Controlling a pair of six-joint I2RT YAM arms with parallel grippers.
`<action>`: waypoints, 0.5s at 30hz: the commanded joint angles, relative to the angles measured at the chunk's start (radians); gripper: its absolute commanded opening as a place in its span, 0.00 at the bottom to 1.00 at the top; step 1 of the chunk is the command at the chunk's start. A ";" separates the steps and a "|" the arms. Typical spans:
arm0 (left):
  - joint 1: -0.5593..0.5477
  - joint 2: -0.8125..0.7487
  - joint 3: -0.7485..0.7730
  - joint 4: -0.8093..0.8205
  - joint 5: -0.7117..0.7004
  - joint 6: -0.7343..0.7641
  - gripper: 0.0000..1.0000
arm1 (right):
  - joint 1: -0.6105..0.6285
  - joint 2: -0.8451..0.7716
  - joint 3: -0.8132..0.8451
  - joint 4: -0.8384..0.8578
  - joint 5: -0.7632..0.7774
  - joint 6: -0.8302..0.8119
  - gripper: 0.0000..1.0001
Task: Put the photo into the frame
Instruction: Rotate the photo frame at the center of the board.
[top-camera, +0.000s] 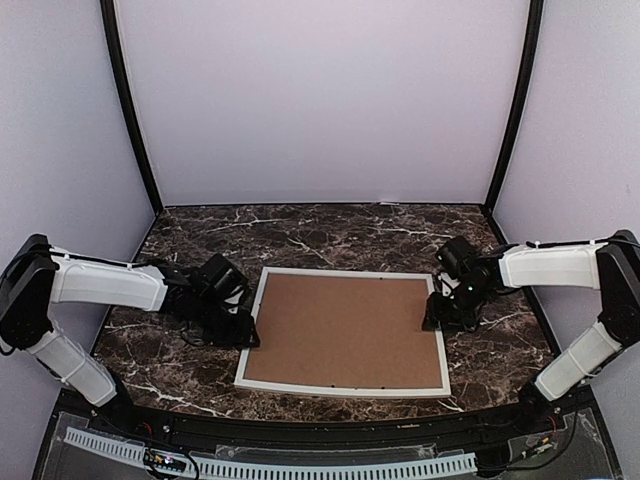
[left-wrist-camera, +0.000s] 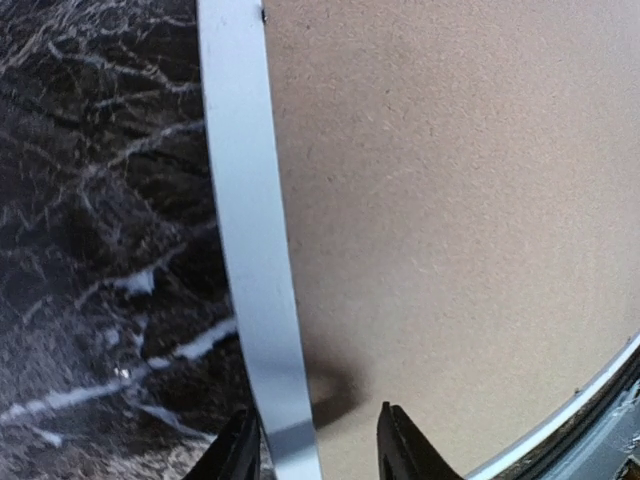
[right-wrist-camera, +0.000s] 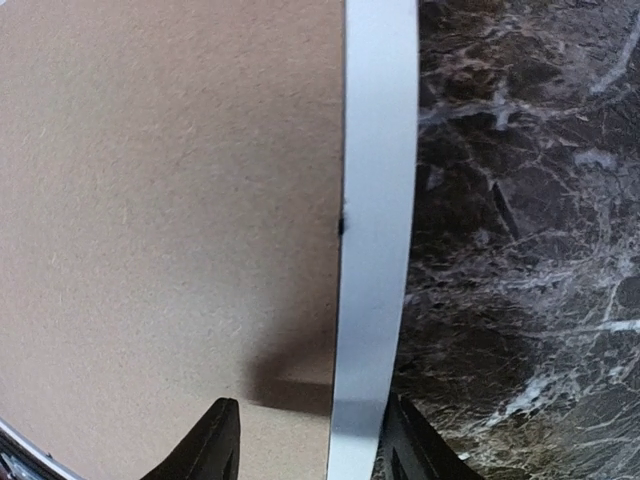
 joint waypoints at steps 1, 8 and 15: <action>-0.010 -0.096 0.009 -0.063 -0.019 -0.026 0.45 | 0.006 0.002 -0.012 -0.002 0.054 -0.029 0.46; 0.051 -0.039 0.158 -0.148 -0.114 0.089 0.69 | -0.001 0.070 0.024 0.005 0.096 -0.098 0.23; 0.182 0.086 0.294 -0.197 -0.111 0.220 0.70 | -0.012 0.097 0.057 -0.002 0.091 -0.124 0.15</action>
